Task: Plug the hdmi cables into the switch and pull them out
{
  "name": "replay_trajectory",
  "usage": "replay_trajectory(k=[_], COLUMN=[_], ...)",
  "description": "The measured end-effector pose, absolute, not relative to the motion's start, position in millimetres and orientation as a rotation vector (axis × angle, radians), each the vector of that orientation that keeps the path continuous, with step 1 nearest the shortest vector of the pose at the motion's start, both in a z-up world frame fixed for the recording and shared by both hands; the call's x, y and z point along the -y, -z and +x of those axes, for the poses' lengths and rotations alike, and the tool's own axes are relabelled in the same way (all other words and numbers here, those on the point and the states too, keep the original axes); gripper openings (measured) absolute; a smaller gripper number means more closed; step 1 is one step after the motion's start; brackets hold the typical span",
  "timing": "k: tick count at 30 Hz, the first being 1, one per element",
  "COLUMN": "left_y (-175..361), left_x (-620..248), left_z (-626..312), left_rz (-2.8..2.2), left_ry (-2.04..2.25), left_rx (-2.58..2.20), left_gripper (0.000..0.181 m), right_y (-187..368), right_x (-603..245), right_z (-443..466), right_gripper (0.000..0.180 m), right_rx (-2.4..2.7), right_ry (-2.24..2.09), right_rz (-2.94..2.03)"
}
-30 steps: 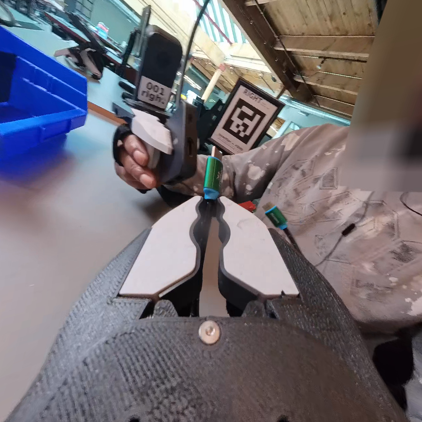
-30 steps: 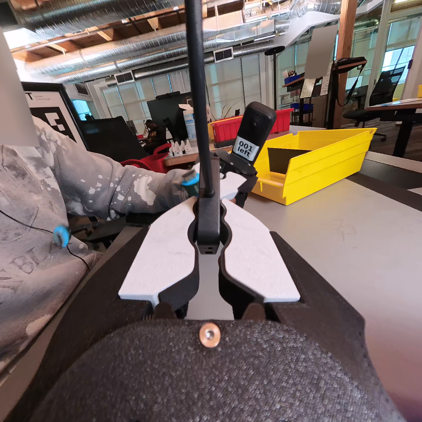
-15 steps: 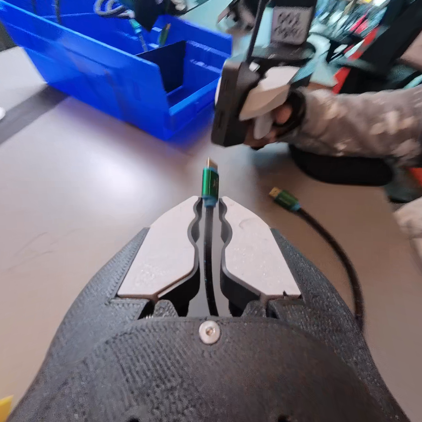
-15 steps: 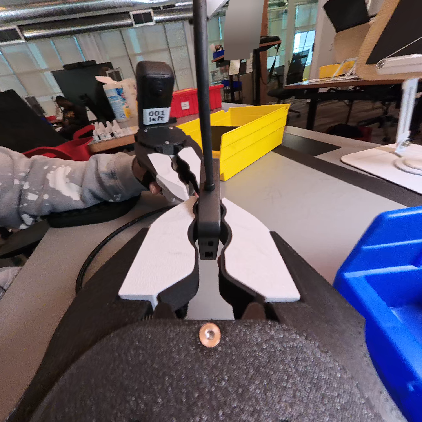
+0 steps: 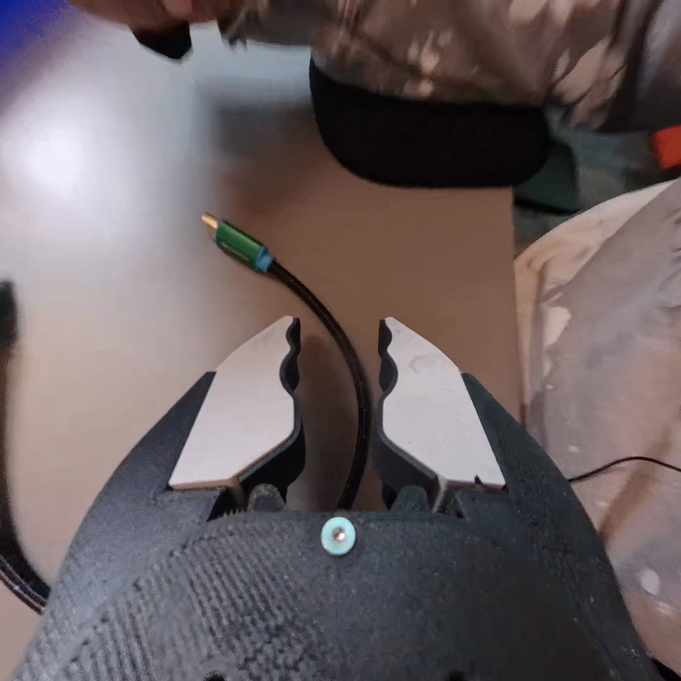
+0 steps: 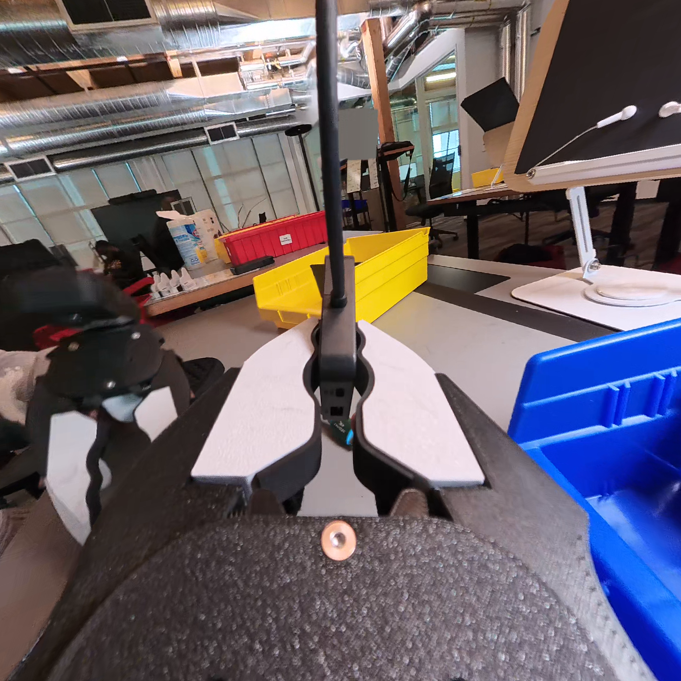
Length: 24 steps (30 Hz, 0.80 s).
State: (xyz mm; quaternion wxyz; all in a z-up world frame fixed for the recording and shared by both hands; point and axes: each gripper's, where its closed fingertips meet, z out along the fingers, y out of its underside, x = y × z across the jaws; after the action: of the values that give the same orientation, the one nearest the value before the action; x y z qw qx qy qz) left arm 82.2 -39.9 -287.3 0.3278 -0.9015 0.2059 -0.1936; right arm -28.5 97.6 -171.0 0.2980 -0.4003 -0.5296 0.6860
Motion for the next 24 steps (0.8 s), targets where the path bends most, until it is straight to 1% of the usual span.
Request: replay_trajectory(k=[2,3,5,8,13,18,20,22,24], left_y=[305.1,309.2,308.6,295.7,241.2,151.0,122.7,112.6,124.7], left_x=[44.2,46.0,46.8,45.0,53.7,70.8,75.3,75.0,72.5], left_z=[80.9,81.4,81.2,74.1,65.5,49.7,33.2,6.4,-19.7], left_rz=[-2.446,-2.464,-2.457,-2.428,-2.289,-2.044,-1.964,-1.926,-1.962], left_ry=[0.396,0.365,0.314,0.247,0.304,0.494,0.586,0.639,0.702], left_rx=[-0.580,-0.599,-0.631,-0.612,-0.554,-0.418,-0.323,-0.225,-0.134], left_gripper=[0.042,0.037,0.017,0.012,0.008,0.007,0.007,0.007,0.007], right_y=[170.0,169.6,169.2,168.2,165.2,163.6,165.9,168.8,171.4], right_x=[-99.8,-100.7,-103.2,-106.8,-110.2,-111.6,-109.7,-107.8,-105.6], right_z=[-28.6,-28.6,-28.7,-27.8,-25.2,-24.3,-25.0,-26.2,-26.9], right_gripper=[0.014,0.013,0.013,0.013,0.013,0.013,0.013,0.014,0.014], right_rx=[1.390,1.382,1.367,1.351,1.330,1.320,1.336,1.352,1.367], right_ry=[-1.817,-1.817,-1.812,-1.803,-1.808,-1.820,-1.826,-1.820,-1.813], right_rz=[-1.070,-1.073,-1.081,-1.085,-1.083,-1.084,-1.088,-1.093,-1.095])
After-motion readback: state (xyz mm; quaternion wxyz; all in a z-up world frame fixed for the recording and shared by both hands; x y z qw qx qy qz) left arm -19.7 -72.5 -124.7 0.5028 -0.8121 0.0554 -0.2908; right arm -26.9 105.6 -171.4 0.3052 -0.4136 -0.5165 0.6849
